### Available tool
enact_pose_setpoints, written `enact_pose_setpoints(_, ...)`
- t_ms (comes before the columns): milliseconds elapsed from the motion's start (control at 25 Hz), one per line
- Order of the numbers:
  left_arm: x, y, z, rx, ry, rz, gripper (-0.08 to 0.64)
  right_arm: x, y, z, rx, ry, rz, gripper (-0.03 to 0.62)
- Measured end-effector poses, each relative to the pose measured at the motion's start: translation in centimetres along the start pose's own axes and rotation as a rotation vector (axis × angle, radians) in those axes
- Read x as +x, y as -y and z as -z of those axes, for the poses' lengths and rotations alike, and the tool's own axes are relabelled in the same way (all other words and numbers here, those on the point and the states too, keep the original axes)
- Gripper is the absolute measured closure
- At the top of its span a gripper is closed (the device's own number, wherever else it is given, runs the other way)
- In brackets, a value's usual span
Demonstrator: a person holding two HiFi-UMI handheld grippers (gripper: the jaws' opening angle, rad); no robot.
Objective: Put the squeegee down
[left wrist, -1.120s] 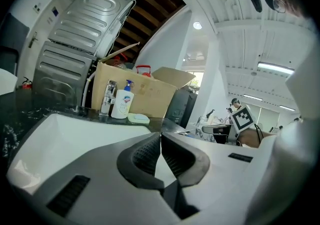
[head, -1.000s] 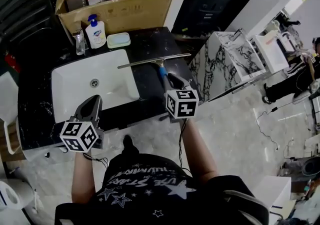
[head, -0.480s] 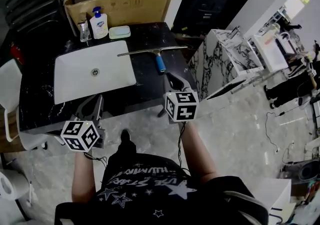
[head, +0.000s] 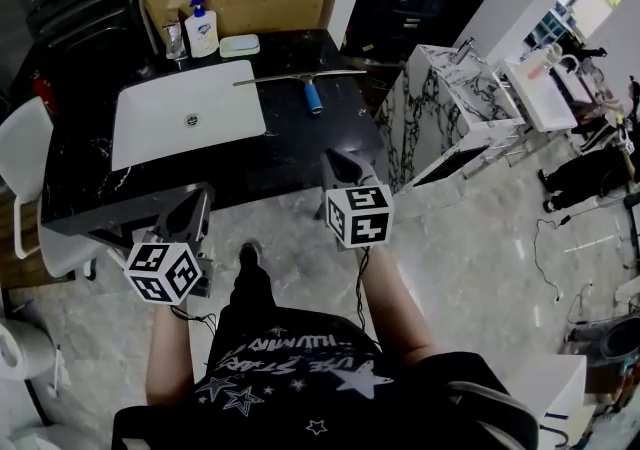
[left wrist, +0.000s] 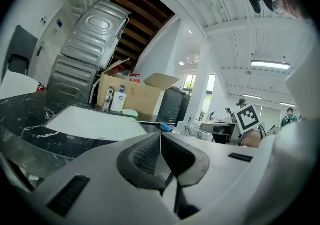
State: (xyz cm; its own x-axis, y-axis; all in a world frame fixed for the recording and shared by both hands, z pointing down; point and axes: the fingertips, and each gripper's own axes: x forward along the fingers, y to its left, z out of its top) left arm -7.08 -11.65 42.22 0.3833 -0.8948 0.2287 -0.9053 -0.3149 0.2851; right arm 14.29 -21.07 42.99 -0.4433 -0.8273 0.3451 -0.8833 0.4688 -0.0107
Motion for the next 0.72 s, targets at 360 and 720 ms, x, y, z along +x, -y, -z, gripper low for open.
enact_pose_setpoints(360, -4.9, 3.3, 3.4, -0.012, -0.02, -0.024, 0.538, -5.1, -2.0, 3.0, 0.013, -0.007, -0.048, 0.537)
enact_pose_setpoints(720, -8.8, 5.4, 6.0, -0.008, -0.035, -0.016, 0.538, -9.4, -4.3, 6.3, 0.013, -0.034, -0.058, 0.537)
